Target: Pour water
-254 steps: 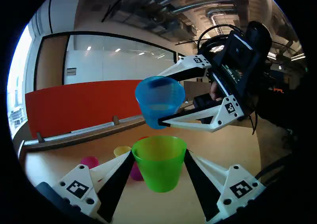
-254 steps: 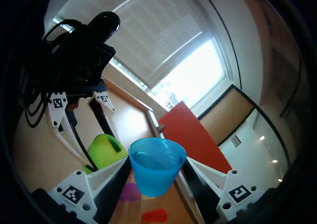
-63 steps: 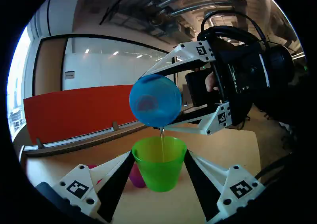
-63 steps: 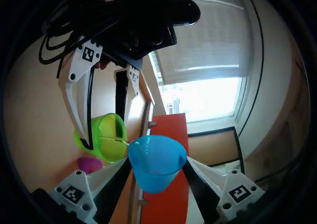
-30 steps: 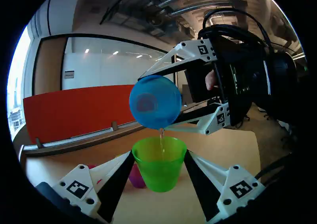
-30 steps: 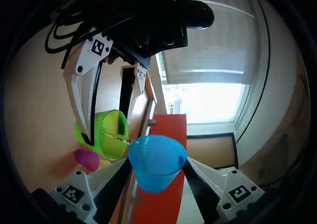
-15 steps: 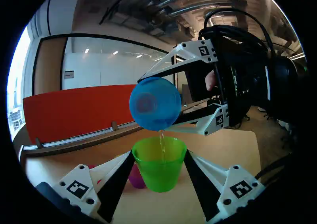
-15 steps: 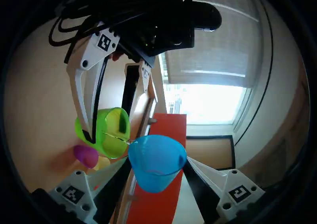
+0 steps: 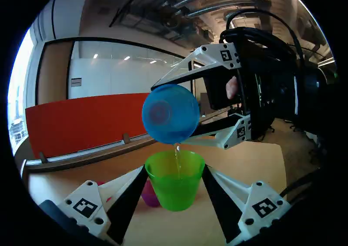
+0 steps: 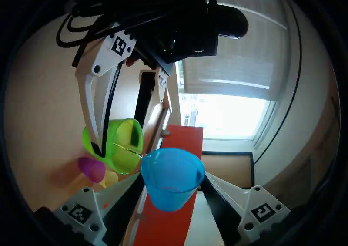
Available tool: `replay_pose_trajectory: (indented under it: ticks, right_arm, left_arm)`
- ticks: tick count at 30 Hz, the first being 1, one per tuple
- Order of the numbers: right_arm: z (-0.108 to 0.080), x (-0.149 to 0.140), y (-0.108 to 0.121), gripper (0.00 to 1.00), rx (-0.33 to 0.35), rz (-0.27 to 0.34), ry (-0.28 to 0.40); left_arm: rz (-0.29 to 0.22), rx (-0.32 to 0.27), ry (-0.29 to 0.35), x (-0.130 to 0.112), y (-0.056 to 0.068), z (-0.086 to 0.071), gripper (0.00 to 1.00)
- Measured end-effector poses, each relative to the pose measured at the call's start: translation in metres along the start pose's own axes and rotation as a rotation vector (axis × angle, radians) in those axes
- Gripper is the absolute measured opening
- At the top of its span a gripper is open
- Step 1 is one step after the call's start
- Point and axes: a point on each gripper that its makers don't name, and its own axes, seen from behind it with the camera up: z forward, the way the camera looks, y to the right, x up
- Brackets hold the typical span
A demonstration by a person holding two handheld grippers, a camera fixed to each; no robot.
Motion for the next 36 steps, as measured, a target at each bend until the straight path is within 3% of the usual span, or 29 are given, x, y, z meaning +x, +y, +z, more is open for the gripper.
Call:
replay_pose_trajectory:
  ticks: [36]
  right_arm:
    - [-0.0016, 0.0061, 0.0003, 0.91, 0.0, -0.054, -0.002]
  left_arm:
    - [0.004, 0.003, -0.001, 0.0021, -0.0014, -0.0017, 0.88]
